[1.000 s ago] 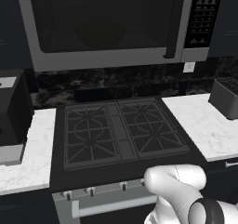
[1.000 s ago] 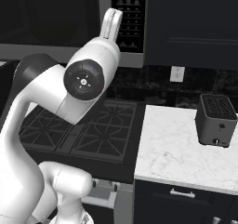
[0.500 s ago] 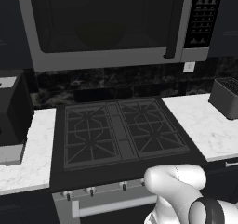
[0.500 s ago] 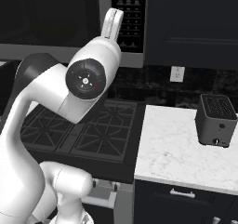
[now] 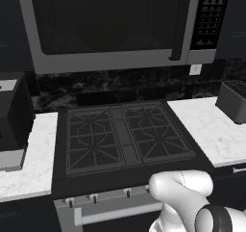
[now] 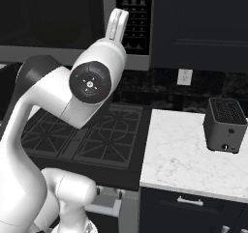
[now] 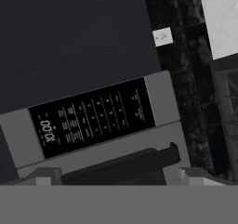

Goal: Open the microwave, place the bowl with waffle inside the microwave, then close the microwave door and turn it on.

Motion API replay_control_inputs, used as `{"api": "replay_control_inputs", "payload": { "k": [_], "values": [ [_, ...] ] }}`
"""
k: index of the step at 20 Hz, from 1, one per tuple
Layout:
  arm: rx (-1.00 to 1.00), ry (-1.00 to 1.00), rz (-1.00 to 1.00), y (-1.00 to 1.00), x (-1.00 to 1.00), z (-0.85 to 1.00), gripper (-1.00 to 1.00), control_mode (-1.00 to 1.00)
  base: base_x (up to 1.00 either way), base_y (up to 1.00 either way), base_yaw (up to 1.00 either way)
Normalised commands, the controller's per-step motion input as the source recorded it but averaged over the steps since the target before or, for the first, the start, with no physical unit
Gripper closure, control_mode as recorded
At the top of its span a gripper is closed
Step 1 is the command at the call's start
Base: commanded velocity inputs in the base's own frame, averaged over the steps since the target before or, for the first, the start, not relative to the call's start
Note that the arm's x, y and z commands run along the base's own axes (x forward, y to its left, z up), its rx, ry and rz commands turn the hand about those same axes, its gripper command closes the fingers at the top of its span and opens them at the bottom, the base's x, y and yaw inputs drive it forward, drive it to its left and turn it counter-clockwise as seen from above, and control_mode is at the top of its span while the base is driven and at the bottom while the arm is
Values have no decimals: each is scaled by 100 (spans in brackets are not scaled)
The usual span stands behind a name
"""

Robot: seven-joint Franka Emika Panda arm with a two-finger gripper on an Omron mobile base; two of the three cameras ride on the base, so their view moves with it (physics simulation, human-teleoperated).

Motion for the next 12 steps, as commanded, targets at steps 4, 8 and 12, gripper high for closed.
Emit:
{"api": "replay_control_inputs", "payload": {
  "k": [4,8,12],
  "values": [
    [0,0,0,0,6,0,-100,-100,0,0,0],
    [0,0,0,0,9,0,-100,-100,0,0,0],
    [0,0,0,0,10,0,-100,-100,0,0,0]
  ]
}}
